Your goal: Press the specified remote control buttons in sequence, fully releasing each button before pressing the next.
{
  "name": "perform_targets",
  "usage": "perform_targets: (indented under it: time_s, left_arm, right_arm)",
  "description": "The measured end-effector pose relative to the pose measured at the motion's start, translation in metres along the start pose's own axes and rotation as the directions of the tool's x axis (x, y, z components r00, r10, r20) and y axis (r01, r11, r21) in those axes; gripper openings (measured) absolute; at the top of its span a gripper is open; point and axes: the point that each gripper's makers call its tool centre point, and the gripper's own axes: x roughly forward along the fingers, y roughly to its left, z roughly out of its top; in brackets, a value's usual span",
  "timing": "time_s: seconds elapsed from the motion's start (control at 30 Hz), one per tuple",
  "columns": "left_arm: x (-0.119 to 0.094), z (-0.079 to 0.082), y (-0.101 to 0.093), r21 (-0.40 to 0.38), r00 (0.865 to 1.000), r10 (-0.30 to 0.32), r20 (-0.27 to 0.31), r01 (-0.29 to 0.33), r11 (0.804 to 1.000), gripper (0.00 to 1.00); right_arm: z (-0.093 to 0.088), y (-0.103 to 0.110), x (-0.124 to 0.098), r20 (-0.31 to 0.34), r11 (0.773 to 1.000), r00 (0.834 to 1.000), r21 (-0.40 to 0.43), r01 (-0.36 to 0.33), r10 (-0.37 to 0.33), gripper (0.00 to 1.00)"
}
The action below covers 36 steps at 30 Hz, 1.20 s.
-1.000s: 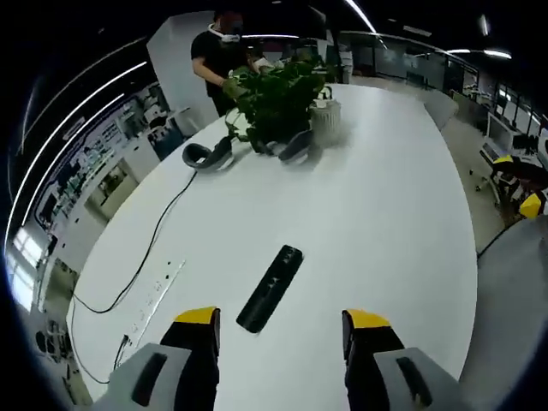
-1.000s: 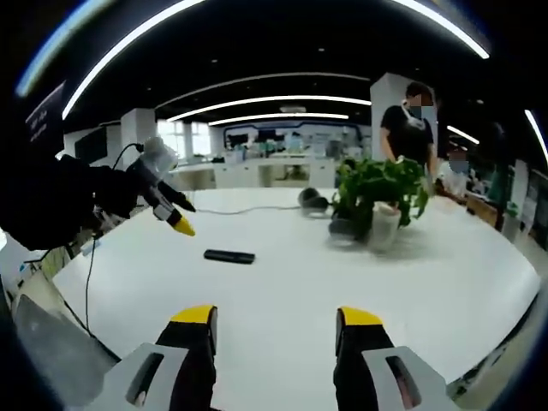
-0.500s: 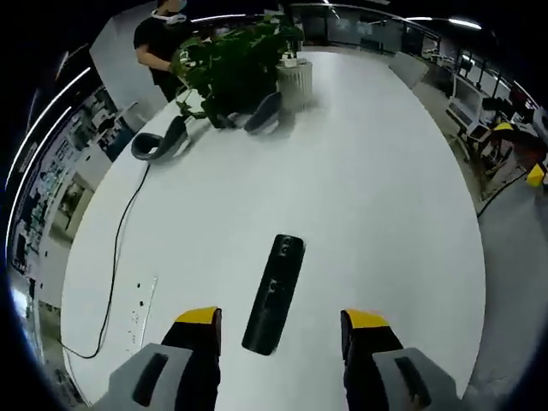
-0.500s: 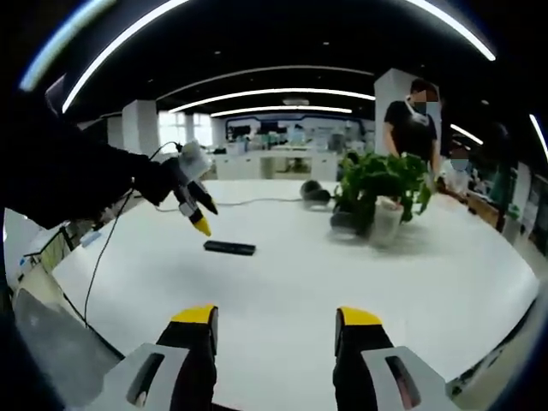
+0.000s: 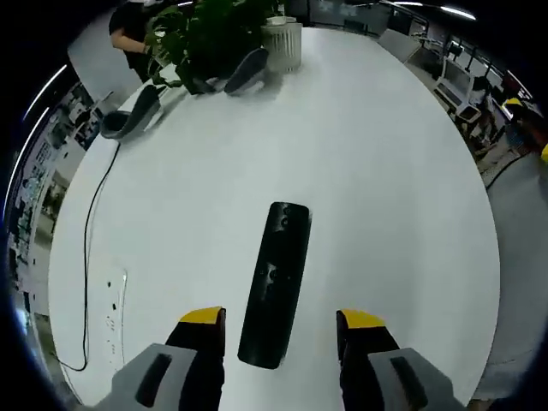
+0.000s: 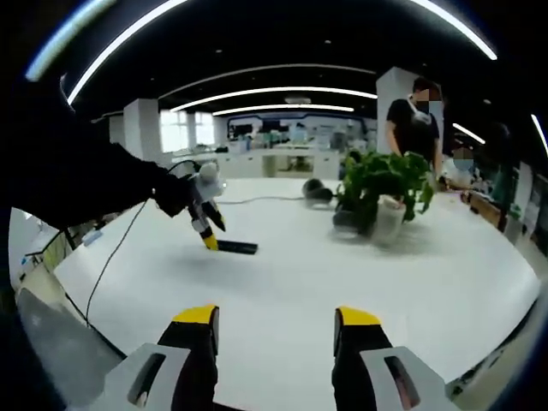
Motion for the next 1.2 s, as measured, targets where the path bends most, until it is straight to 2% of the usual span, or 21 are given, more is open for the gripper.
perform_targets:
  time_s: [0.13, 0.3, 0.47, 0.5, 0.67, 0.73, 0.9, 0.97, 1.03, 1.2]
  left_arm:
    - [0.005, -0.001, 0.004, 0.0, 1.0, 0.002, -0.009, -0.002, 1.0, 0.52]
    - [0.013, -0.01, 0.004, 0.049, 0.998, -0.013, -0.069, 0.016, 0.999, 0.51]
    - [0.018, -0.015, 0.005, 0.078, 0.995, -0.02, -0.101, 0.027, 0.997, 0.49]
    - [0.017, -0.012, 0.005, 0.076, 0.996, -0.031, -0.088, 0.038, 0.996, 0.49]
    - [0.017, -0.014, 0.007, 0.065, 0.994, -0.045, -0.096, 0.051, 0.997, 0.5]
    - [0.017, -0.015, 0.003, 0.031, 0.991, -0.079, -0.109, 0.083, 0.996, 0.47]
    - [0.016, -0.014, 0.005, 0.045, 0.992, -0.062, -0.107, 0.067, 0.997, 0.45]
    - [0.015, -0.015, 0.003, 0.051, 0.991, -0.063, -0.116, 0.07, 0.996, 0.42]
    - [0.014, -0.016, 0.003, 0.085, 0.989, -0.062, -0.133, 0.074, 0.994, 0.32]
    - [0.014, -0.017, -0.001, 0.091, 0.989, -0.058, -0.138, 0.071, 0.993, 0.26]
  right_arm:
    - [-0.001, 0.0, 0.0, -0.004, 1.0, 1.0, 0.003, 0.001, -0.001, 0.51]
    - [-0.001, 0.0, 0.001, -0.007, 1.0, 1.0, 0.003, 0.0, 0.0, 0.51]
    - [-0.002, 0.0, 0.001, -0.011, 1.0, 1.0, 0.002, 0.0, 0.0, 0.51]
    - [-0.002, 0.0, 0.001, -0.012, 1.0, 1.0, 0.002, 0.0, 0.0, 0.51]
    - [-0.003, 0.0, 0.002, -0.017, 1.0, 1.0, 0.001, 0.002, -0.002, 0.5]
    - [-0.003, 0.0, 0.002, -0.017, 1.0, 1.0, 0.0, 0.002, -0.002, 0.5]
    - [-0.003, 0.0, 0.001, -0.014, 1.0, 1.0, 0.0, 0.0, 0.0, 0.5]
    - [-0.003, 0.0, 0.001, -0.013, 1.0, 1.0, 0.003, 0.0, 0.0, 0.5]
    - [-0.003, 0.0, 0.001, -0.01, 1.0, 1.0, 0.005, 0.0, 0.0, 0.5]
    - [-0.001, 0.0, 0.0, -0.003, 1.0, 1.0, 0.006, -0.001, 0.001, 0.49]
